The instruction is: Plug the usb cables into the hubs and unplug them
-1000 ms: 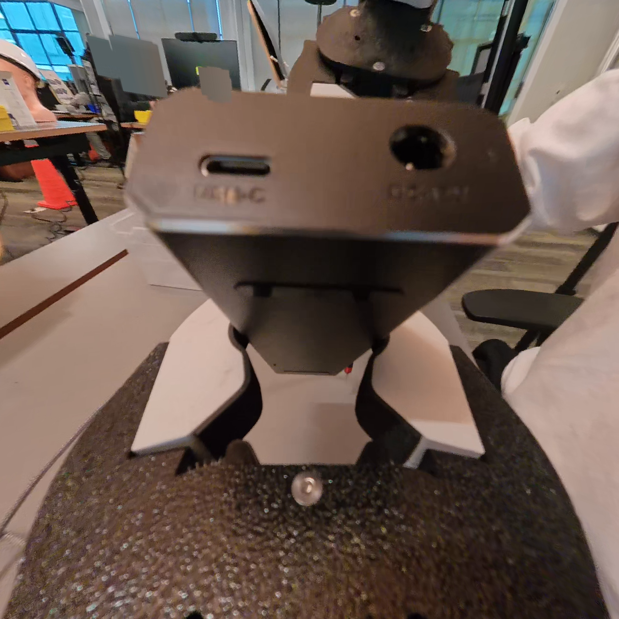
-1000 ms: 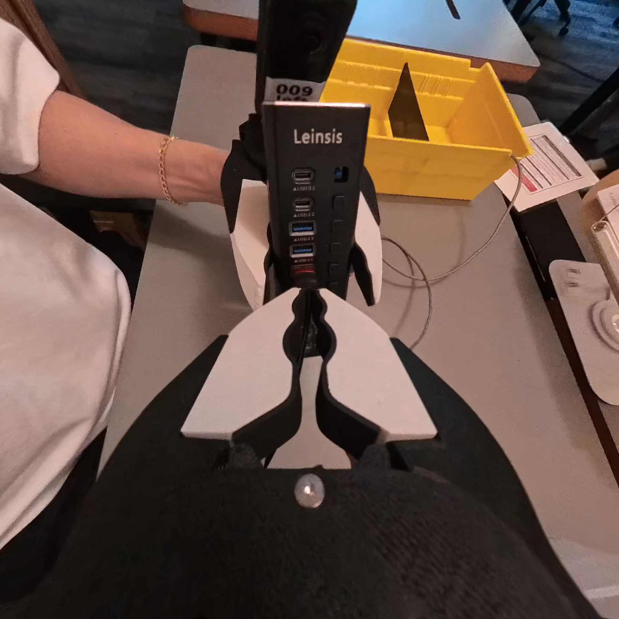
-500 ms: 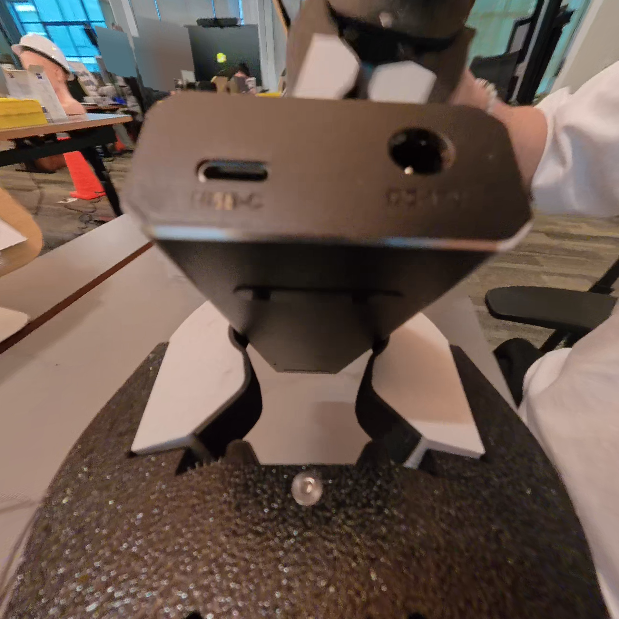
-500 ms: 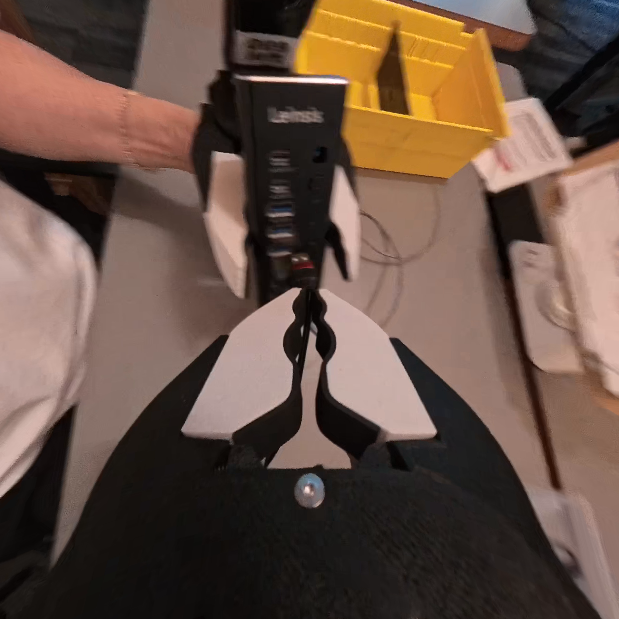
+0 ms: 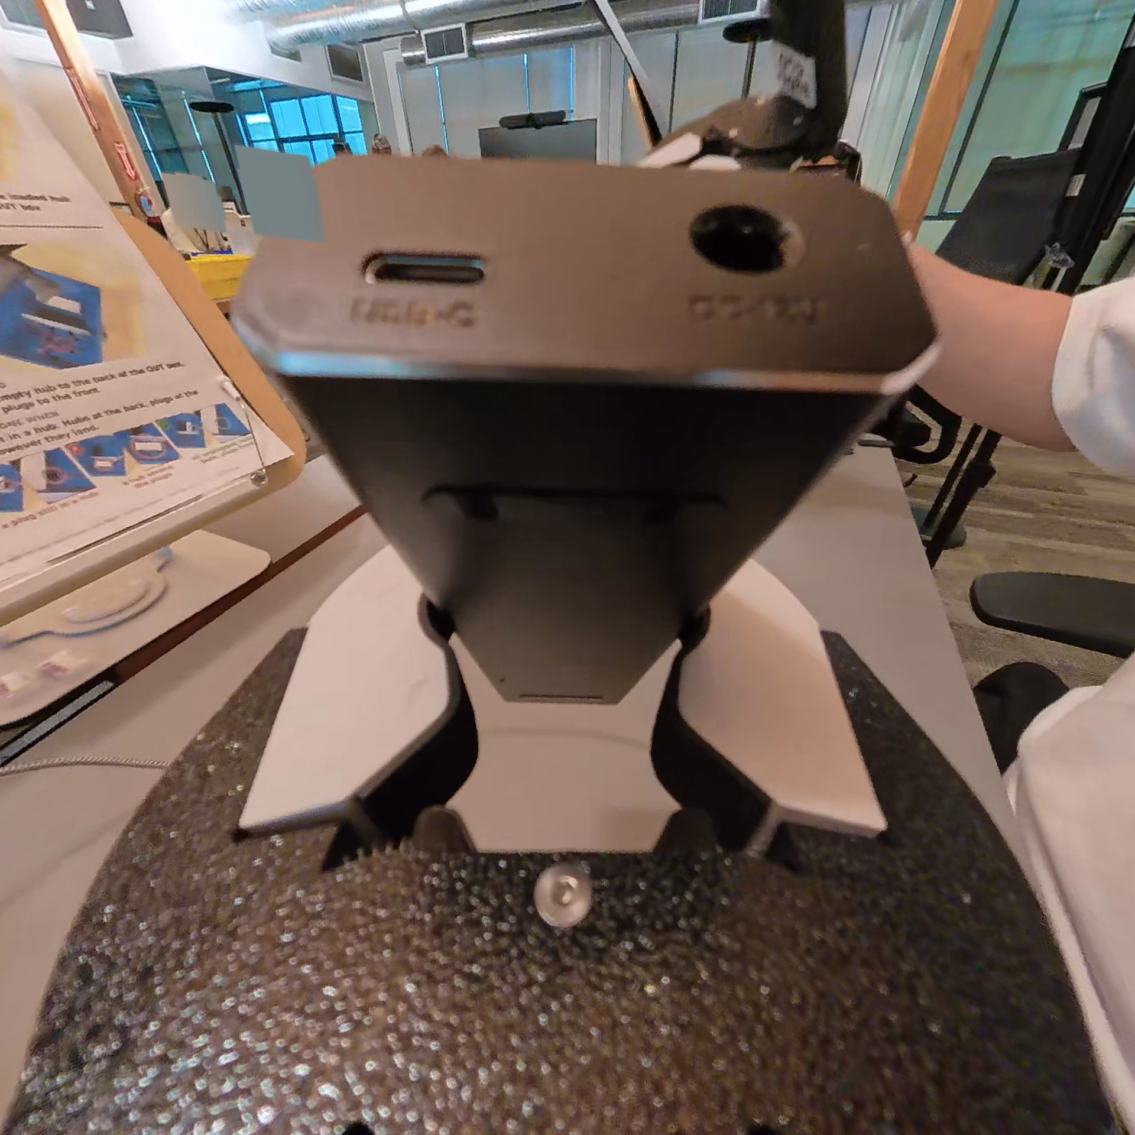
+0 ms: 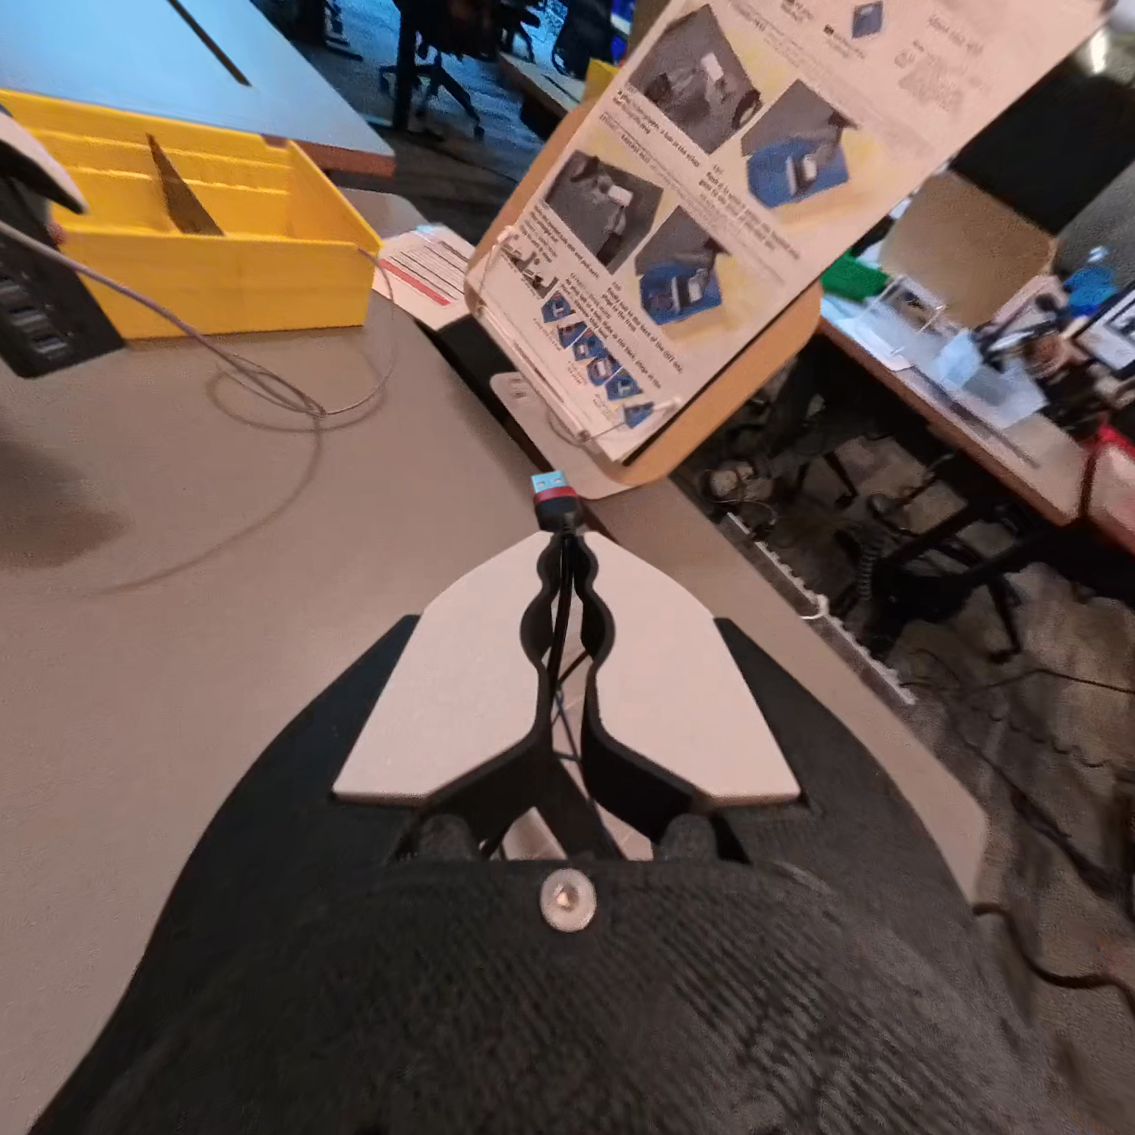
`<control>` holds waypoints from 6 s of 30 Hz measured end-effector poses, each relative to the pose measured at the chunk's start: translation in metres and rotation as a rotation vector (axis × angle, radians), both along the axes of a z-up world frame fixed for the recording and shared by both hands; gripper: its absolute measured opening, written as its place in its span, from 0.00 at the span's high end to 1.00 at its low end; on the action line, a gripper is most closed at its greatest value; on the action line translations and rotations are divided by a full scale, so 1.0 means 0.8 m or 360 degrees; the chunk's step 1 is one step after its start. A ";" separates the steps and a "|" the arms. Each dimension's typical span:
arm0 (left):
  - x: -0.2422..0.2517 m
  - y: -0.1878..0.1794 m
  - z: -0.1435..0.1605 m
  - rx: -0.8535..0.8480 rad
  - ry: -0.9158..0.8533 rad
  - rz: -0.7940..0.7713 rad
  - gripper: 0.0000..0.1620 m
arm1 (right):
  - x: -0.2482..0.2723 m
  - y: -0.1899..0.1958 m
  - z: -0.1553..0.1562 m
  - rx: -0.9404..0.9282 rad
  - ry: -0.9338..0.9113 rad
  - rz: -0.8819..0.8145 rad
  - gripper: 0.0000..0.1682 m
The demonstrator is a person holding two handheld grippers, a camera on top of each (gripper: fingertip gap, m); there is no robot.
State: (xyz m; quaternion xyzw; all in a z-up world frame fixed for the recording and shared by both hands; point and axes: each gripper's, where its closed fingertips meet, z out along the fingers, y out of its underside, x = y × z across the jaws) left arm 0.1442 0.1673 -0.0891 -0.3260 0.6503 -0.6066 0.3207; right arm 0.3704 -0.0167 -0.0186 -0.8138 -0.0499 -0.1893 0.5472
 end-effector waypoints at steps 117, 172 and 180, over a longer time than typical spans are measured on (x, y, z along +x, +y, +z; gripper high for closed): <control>-0.012 -0.106 -0.024 0.0239 0.0077 -0.0503 0.54 | -0.320 0.148 -0.112 -0.0018 0.0248 0.1041 0.91; -0.066 0.069 -0.011 0.0080 -0.0004 0.0057 0.57 | -0.228 0.289 -0.174 -0.0464 0.0528 0.0952 0.69; -0.069 0.097 -0.006 0.0000 -0.0080 0.0070 0.57 | -0.125 0.381 -0.264 -0.0854 0.0350 0.0688 0.64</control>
